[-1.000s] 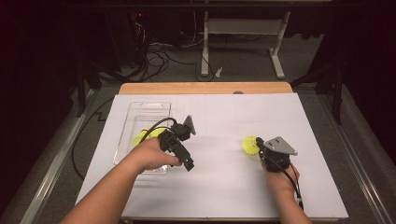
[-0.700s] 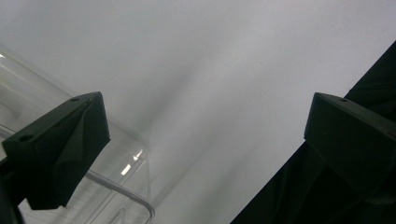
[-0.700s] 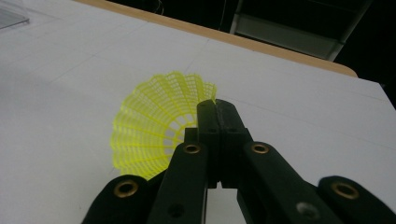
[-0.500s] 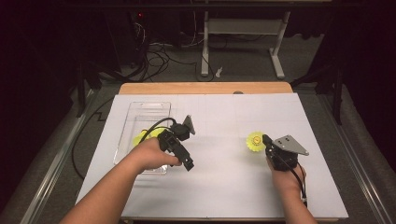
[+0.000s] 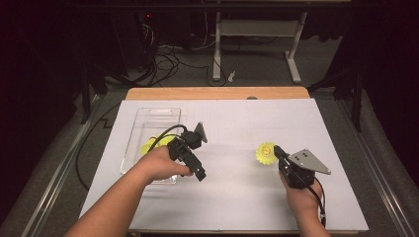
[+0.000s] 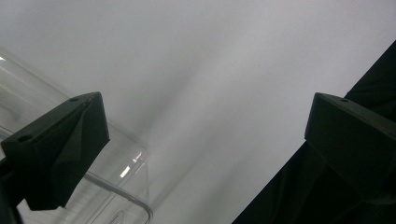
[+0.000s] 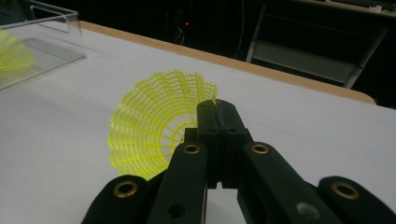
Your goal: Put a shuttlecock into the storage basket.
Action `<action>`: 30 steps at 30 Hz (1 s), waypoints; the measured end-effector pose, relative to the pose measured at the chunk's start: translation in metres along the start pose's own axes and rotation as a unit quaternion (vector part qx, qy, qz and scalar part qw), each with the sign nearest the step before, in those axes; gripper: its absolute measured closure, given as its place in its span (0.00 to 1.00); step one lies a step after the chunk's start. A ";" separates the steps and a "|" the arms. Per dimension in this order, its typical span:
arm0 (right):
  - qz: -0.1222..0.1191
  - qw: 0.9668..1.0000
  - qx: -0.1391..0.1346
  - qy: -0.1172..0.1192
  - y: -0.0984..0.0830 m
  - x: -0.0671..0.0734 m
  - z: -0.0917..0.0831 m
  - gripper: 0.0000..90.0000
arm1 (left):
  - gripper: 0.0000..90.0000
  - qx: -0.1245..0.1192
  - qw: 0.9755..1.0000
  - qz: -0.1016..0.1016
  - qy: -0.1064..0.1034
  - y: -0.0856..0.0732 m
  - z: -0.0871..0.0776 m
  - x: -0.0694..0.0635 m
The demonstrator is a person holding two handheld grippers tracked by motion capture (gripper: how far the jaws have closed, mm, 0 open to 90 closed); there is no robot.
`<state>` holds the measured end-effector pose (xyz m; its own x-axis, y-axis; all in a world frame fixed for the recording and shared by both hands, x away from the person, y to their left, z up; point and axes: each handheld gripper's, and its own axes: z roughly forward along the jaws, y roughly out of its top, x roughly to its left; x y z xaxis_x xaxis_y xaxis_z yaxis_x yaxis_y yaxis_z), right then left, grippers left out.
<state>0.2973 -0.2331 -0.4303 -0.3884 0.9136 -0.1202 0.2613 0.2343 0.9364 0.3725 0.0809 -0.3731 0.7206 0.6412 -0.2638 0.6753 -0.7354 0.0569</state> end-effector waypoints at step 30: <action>-0.033 0.998 0.002 0.063 -0.019 0.042 -0.007 1.00 | 0.01 0.000 1.000 0.004 -0.007 0.001 0.008 -0.003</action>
<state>0.2702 -0.2018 -0.4511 -0.5121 0.8477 -0.1383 0.2361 0.2937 0.9263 0.3701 0.0767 -0.3797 0.7237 0.6325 -0.2760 0.6697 -0.7402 0.0599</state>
